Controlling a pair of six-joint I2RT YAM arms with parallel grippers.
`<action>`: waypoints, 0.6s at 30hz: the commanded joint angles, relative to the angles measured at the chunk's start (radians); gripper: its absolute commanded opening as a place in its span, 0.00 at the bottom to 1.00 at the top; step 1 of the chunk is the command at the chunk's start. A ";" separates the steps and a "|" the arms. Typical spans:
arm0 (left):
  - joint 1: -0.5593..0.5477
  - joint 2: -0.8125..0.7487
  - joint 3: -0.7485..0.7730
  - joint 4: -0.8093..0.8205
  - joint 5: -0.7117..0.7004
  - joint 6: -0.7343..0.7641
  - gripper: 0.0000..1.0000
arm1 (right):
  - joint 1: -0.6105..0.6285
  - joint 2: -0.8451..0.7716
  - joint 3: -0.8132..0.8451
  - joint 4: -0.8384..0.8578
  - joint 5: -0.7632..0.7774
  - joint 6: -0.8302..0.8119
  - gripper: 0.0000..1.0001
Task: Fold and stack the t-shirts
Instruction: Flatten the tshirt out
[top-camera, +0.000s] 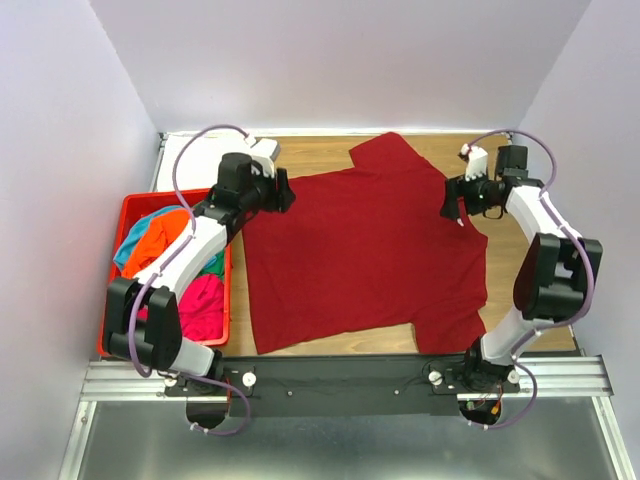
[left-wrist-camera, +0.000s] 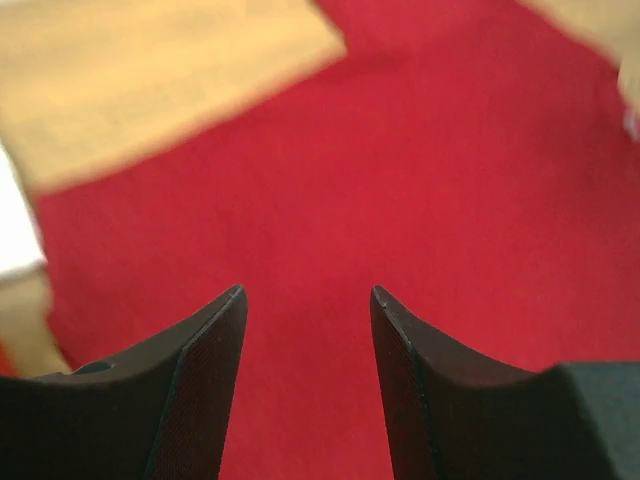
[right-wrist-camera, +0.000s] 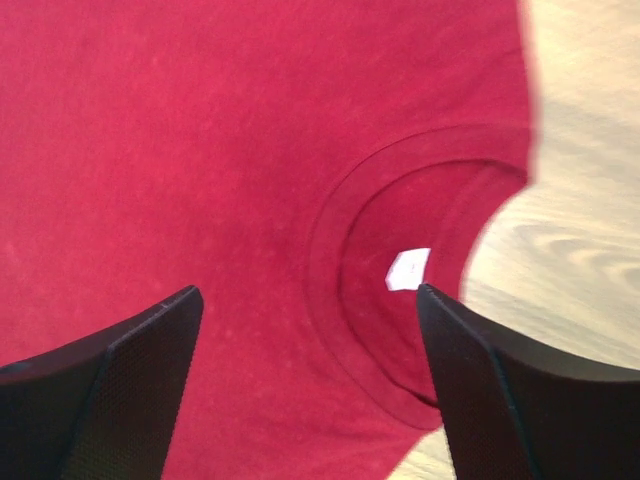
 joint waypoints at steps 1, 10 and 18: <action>-0.028 -0.073 -0.072 -0.035 0.042 0.002 0.60 | -0.003 0.104 0.055 -0.156 -0.092 -0.108 0.84; -0.027 -0.386 -0.193 0.045 -0.231 0.091 0.67 | -0.003 0.178 0.022 -0.198 0.060 -0.158 0.68; -0.027 -0.540 -0.326 0.085 -0.333 0.108 0.81 | -0.003 0.218 -0.007 -0.199 0.115 -0.156 0.47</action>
